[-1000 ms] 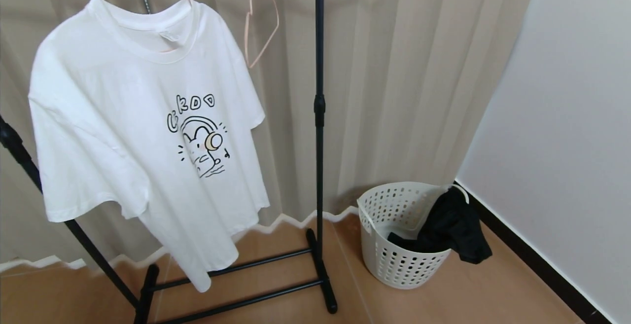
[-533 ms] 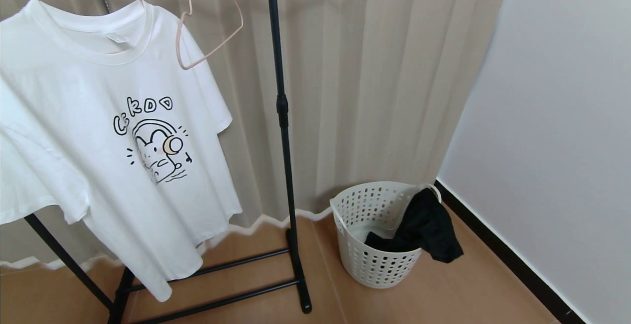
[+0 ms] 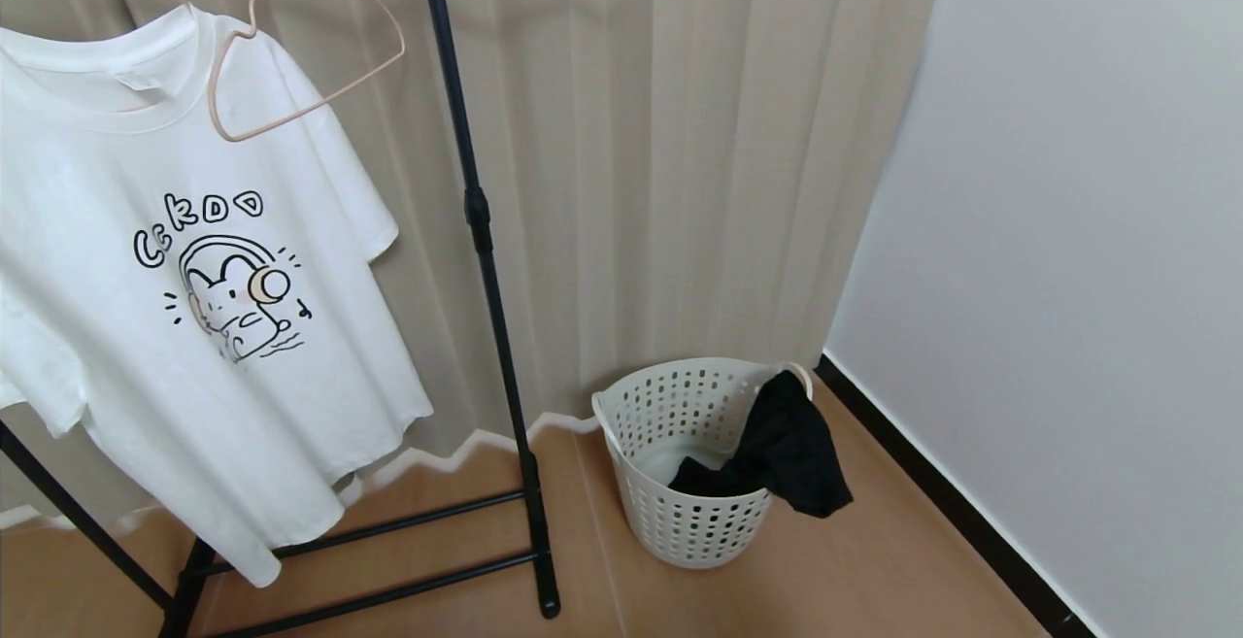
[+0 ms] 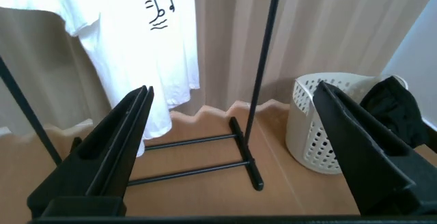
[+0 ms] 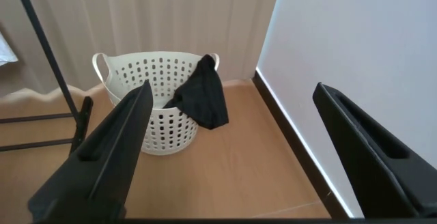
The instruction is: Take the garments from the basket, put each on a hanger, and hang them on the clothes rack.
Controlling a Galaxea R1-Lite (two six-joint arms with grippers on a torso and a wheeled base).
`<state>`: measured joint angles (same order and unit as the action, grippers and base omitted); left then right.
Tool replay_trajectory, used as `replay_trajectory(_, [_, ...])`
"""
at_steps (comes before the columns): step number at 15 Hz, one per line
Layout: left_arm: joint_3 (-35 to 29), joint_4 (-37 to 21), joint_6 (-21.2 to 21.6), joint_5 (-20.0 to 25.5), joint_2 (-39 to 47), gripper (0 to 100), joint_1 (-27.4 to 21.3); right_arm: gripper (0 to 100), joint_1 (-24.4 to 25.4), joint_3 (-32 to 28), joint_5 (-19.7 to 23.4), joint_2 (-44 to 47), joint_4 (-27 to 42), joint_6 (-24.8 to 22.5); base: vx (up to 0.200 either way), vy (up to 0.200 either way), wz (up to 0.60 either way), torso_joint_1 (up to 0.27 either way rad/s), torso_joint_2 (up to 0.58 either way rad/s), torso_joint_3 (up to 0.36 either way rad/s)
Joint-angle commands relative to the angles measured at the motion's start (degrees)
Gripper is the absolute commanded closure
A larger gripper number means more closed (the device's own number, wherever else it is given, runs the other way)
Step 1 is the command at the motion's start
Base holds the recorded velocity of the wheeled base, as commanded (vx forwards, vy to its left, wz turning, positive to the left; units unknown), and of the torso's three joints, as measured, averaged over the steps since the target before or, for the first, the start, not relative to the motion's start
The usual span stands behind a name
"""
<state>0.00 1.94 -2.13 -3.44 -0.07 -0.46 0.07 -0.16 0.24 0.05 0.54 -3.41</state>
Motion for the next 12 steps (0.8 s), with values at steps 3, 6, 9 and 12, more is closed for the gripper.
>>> replay_trajectory(3, [0.0, 0.1, 0.0, 0.0, 0.1, 0, 0.0, 0, 0.0, 0.1, 0.0, 0.0, 0.0, 0.0, 0.2, 0.0, 0.0, 0.002, 0.0, 0.004])
replay_trajectory(6, [0.0, 0.1, 0.0, 0.0, 0.1, 0, 0.0, 0, 0.0, 0.0, 0.0, 0.0, 0.0, 0.0, 0.2, 0.0, 0.0, 0.001, 0.0, 0.004])
replay_trajectory(9, [0.0, 0.1, 0.0, 0.0, 0.1, 0, 0.0, 0, 0.0, 0.1, -0.2, 0.0, 0.0, 0.0, 0.2, 0.0, 0.0, 0.001, 0.0, 0.001])
replay_trajectory(12, [0.0, 0.2, -0.1, -0.3, 0.1, 0, 0.0, 0, 0.0, 0.0, -0.1, 0.0, 0.0, -0.1, 0.067, 0.0, 0.0, 0.001, 0.0, 0.001])
